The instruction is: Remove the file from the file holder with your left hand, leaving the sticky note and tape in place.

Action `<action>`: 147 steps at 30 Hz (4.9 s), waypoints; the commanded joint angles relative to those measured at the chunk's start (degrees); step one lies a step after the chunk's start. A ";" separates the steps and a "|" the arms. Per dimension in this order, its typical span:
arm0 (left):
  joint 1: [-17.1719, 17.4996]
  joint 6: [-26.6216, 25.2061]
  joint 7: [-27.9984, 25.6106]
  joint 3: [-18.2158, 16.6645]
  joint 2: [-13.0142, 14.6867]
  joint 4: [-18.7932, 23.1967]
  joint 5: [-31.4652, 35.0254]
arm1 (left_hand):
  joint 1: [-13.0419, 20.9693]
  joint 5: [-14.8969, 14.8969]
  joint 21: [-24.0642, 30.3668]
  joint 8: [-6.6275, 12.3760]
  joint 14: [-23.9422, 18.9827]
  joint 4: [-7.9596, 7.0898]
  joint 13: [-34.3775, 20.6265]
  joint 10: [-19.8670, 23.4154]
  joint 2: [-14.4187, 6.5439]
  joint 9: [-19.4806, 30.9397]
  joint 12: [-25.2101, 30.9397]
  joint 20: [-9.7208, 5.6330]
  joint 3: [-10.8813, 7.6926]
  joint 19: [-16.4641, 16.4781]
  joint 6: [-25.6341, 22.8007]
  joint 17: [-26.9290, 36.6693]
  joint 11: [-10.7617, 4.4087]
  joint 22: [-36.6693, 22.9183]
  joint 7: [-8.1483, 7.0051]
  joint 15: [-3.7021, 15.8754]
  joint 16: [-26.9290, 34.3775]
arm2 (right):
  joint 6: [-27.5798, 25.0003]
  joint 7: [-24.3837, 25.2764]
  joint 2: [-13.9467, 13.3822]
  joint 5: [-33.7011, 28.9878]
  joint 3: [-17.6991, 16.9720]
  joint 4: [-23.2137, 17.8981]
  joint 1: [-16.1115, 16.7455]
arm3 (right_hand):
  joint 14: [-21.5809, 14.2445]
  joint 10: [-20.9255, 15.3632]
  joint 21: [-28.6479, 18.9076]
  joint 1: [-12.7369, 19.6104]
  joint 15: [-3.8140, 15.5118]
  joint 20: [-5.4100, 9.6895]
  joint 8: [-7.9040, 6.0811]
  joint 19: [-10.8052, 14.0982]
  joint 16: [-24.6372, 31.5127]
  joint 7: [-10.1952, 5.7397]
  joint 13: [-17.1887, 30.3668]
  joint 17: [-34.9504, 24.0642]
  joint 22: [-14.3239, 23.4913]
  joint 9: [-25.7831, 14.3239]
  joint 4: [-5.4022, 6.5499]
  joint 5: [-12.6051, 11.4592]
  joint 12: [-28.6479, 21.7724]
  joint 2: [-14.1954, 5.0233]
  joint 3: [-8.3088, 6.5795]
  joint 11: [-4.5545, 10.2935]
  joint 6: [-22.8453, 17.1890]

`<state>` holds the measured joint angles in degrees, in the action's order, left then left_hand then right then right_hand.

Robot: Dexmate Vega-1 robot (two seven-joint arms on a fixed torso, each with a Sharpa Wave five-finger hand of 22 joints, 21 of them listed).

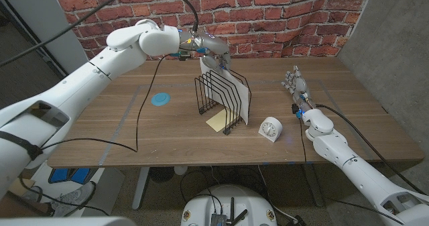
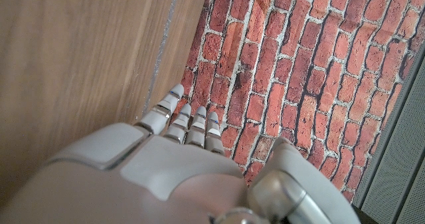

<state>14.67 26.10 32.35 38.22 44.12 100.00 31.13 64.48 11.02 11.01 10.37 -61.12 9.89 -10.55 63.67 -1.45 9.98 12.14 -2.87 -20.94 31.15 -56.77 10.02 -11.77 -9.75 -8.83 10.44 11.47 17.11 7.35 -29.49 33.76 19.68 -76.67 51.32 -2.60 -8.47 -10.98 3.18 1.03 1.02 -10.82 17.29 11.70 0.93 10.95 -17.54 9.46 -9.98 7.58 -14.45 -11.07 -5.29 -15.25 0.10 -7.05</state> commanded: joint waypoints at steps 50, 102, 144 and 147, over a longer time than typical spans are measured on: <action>1.82 -4.49 0.31 -3.75 2.13 6.55 -0.05 | 2.86 -0.15 0.76 1.73 -5.31 0.12 -0.60 5.97 -1.66 1.01 0.43 -8.97 1.78 4.36 -8.00 0.42 -0.25 -0.35 1.45 3.57 0.20 | 0.56 -0.27 -1.00 0.40 -0.69 -2.19 1.87 | -0.30 -0.47 0.14 -0.75 -0.22 -0.30 -0.15 0.54 0.39 -0.09 -0.07 0.36 0.20 -0.21 0.01 -0.44 0.01 -1.34 -1.06 0.25 -0.70; 2.51 -10.27 -3.57 -8.16 3.99 10.30 -3.85 | 3.36 0.07 0.53 1.50 -5.84 -0.10 -0.69 6.47 -1.82 1.16 0.08 -8.89 2.89 5.02 -8.30 0.42 -0.18 -0.32 1.41 3.57 -0.15 | 1.32 -0.05 -0.87 0.14 -0.94 -2.11 2.08 | -0.33 -0.53 0.16 -0.84 -0.40 -0.25 -0.12 0.51 0.54 0.03 -0.07 0.65 0.20 -0.21 -0.01 -0.31 0.00 -1.28 -1.43 0.18 -0.82; 5.99 -16.96 -8.30 -14.60 8.08 12.38 -15.29 | 3.32 0.16 0.28 1.35 -5.55 -0.19 -0.71 6.26 -2.11 1.21 -0.21 -8.91 3.40 4.76 -8.03 0.38 -0.13 -0.28 1.50 3.56 -0.41 | 0.93 0.56 -1.10 -0.06 -1.04 -2.72 2.35 | -0.33 -0.59 0.14 -0.75 -0.50 -0.30 -0.11 0.54 0.64 0.03 -0.07 0.77 0.20 -0.21 -0.07 -0.18 -0.02 -1.44 -1.86 -0.03 -0.93; 6.65 -17.51 -9.11 -15.30 8.61 12.87 -15.71 | 3.36 0.17 0.26 1.38 -5.49 -0.17 -0.72 6.25 -2.15 1.22 -0.22 -8.91 3.40 4.71 -8.08 0.38 -0.17 -0.28 1.52 3.56 -0.44 | 0.88 0.48 -1.25 -0.09 -1.06 -2.86 2.37 | -0.31 -0.55 0.14 -0.78 -0.54 -0.30 -0.11 0.55 0.64 0.04 -0.07 0.77 0.20 -0.21 -0.06 -0.16 0.00 -1.43 -1.86 -0.05 -0.94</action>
<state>19.68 10.83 25.49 24.83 51.20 111.52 17.54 67.36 10.75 11.62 11.76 -66.33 9.73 -11.05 69.61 -3.54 11.07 11.93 -3.48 -17.60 35.45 -64.75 10.25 -11.81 -9.86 -7.14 13.20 11.20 18.02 7.79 -30.40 33.76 18.77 -79.05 53.42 -2.85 -8.78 -10.98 2.88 0.79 0.82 -10.82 17.50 12.14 0.94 10.95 -16.77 9.46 -9.98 7.57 -14.45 -11.07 -4.99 -16.66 0.41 -7.66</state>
